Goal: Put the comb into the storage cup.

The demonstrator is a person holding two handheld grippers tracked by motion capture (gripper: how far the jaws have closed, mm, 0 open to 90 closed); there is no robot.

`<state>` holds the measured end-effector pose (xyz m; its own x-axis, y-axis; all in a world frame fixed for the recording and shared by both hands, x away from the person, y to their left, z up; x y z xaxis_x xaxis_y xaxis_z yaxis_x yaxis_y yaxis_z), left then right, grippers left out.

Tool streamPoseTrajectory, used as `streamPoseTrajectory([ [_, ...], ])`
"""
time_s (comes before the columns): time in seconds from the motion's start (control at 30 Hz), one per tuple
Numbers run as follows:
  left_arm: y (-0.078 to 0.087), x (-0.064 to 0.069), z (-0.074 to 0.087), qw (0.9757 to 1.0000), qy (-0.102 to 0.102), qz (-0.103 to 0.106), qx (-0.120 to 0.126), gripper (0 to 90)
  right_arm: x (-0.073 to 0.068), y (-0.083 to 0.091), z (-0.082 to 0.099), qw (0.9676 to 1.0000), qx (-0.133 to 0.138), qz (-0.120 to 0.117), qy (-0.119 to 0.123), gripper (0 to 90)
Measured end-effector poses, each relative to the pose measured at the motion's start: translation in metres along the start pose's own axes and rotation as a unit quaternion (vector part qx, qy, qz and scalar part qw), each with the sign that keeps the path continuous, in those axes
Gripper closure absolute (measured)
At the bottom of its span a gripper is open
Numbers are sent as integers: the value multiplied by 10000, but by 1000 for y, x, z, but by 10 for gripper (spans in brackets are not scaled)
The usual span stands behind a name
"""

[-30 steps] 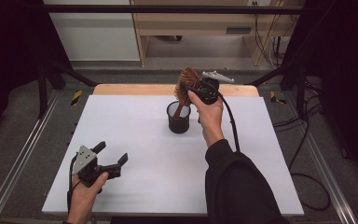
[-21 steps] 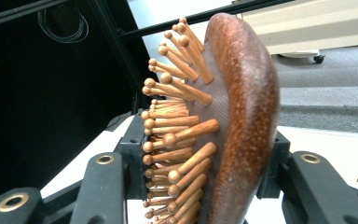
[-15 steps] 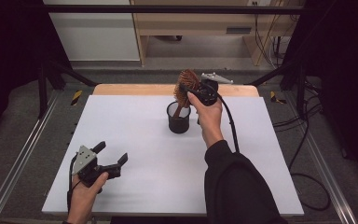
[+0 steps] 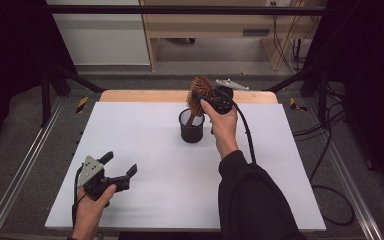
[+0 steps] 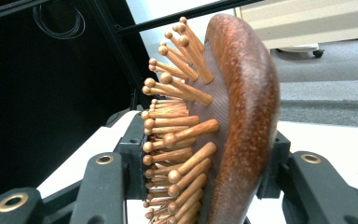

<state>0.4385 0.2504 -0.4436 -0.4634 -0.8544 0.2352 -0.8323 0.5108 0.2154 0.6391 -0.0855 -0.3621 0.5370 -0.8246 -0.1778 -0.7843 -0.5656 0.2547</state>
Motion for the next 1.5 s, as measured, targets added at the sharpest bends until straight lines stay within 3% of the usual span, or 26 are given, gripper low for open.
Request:
streamPoseTrajectory([
  [0.73, 0, 0, 0, 10000, 3, 13, -3, 21, 0, -4, 4, 10000, -55, -15, -1, 493],
  [1.5, -3, 3, 1, 10000, -25, 57, -55, 19, 22, -4, 9, 9998, -202, 34, -77, 439],
])
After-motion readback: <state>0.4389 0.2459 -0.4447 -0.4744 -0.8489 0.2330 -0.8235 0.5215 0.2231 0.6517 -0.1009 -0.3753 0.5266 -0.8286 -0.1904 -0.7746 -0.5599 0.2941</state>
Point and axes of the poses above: each handheld gripper's, and its own axes: y roughly backward along the jaws, z roughly out of its underside, x roughly to its right, the point moved 2 cm from there along -y, roughly forward along the jaws, and after that the axes turned 10 degrees about y, right-handed, at the moved point
